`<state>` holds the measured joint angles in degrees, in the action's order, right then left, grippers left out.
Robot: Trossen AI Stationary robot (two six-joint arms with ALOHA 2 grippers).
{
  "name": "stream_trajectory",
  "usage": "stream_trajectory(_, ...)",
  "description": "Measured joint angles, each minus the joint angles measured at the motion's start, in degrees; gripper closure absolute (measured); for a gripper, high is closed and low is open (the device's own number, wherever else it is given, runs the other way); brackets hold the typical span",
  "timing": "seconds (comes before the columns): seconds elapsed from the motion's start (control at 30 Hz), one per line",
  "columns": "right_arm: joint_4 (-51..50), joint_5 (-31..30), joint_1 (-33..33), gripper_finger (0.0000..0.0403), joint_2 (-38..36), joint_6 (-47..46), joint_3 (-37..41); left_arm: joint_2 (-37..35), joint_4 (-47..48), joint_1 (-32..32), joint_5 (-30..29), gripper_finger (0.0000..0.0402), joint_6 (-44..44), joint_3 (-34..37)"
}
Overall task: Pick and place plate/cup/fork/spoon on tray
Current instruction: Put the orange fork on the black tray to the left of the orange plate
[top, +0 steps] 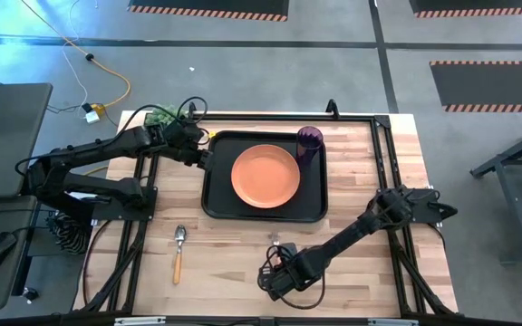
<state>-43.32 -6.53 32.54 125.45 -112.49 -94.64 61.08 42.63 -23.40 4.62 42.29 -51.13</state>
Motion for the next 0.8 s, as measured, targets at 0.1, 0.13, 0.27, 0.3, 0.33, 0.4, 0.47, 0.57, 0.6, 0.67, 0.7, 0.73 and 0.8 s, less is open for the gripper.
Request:
stream_trajectory(0.1,-0.2,0.9,-0.7,0.0359,0.2,0.5,0.0,0.0,0.0,0.0,0.0,0.0296,-0.4,0.0)
stream_trajectory(0.13,-0.3,1.0,-0.8,0.0356,0.2,0.5,0.0,0.0,0.0,0.0,0.0,0.0296,-0.5,0.0)
stream_trajectory(0.27,-0.4,1.0,-1.5,0.0356,0.3,1.8,0.0,0.0,-0.1,0.0,0.0,0.0296,-0.6,0.0)
stream_trajectory(0.3,-0.5,1.1,-1.7,0.0358,0.3,2.0,0.0,0.0,0.0,0.0,0.1,0.0296,-0.6,0.0)
stream_trajectory(0.33,-0.6,1.4,-1.8,0.0359,0.3,2.0,0.0,0.0,0.0,0.0,0.1,0.0296,-0.6,0.0)
stream_trajectory(0.4,-0.3,3.0,-2.2,0.0359,0.6,2.6,0.0,0.0,0.0,0.0,0.2,0.0296,-1.0,0.0)
stream_trajectory(0.47,-0.1,4.3,-2.6,0.0353,0.9,3.3,-0.1,0.0,0.0,0.0,0.2,0.0296,-1.1,0.0)
stream_trajectory(0.57,0.5,5.3,-2.6,0.0337,1.4,3.4,-0.2,0.0,0.0,0.0,0.1,0.0296,-1.1,0.0)
stream_trajectory(0.6,0.5,5.2,-2.6,0.0332,1.4,3.4,-0.2,0.0,-0.1,0.0,0.1,0.0296,-1.4,0.0)
stream_trajectory(0.67,0.4,5.0,-2.6,0.0326,1.5,3.2,-0.2,0.0,0.0,0.0,0.1,0.0296,-1.9,0.0)
stream_trajectory(0.7,0.4,5.1,-2.6,0.0325,1.4,3.2,-0.2,0.0,0.0,0.0,0.1,0.0296,-1.9,0.0)
stream_trajectory(0.73,0.4,5.2,-2.6,0.0324,1.4,3.2,-0.2,0.0,-0.1,0.0,0.1,0.0296,-1.9,0.0)
stream_trajectory(0.8,0.5,5.3,-2.6,0.0323,1.4,3.1,-0.1,0.0,0.0,0.0,0.1,0.0296,-1.9,0.0)
